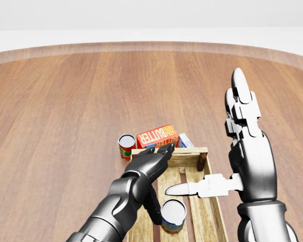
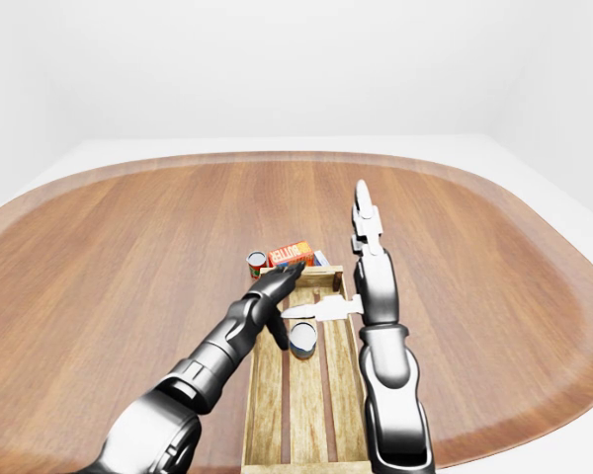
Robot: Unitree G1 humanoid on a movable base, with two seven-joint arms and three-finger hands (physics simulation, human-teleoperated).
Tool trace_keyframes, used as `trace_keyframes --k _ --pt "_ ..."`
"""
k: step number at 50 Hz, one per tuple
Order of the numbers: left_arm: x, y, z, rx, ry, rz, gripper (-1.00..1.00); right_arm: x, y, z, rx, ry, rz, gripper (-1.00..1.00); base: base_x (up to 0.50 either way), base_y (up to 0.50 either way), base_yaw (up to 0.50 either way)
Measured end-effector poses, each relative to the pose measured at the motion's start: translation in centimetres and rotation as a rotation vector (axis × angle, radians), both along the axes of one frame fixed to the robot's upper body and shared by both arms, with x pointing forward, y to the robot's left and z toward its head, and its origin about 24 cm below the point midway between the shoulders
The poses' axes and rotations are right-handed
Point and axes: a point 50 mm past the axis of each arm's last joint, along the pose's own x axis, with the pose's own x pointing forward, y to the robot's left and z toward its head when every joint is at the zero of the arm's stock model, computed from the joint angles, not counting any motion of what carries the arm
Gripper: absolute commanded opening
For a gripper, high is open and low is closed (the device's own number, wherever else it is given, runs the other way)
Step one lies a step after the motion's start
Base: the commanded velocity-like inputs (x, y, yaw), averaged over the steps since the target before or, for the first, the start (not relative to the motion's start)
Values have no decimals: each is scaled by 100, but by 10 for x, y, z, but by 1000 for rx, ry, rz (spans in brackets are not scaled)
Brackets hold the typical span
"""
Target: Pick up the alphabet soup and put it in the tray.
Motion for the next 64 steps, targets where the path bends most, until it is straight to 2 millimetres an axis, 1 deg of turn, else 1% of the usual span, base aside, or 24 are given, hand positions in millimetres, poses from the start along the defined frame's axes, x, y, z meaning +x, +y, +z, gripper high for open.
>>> trace_keyframes --k 10,27,41,51,64 --pt "0 10 11 -42 -39 4 100 0 1 -1 -1 4 3 100 0 0 0" --pt "-1 36 38 -162 -137 55 100 0 4 -3 -4 14 9 100 0 0 0" --pt "-5 58 55 -226 -207 93 100 0 5 -4 -7 19 11 100 0 0 0" --pt "-6 68 63 -248 -242 110 100 0 5 -5 -9 20 11 100 0 0 0" --pt "-6 74 68 -261 -264 121 100 1 5 -5 -9 20 10 100 0 0 0"
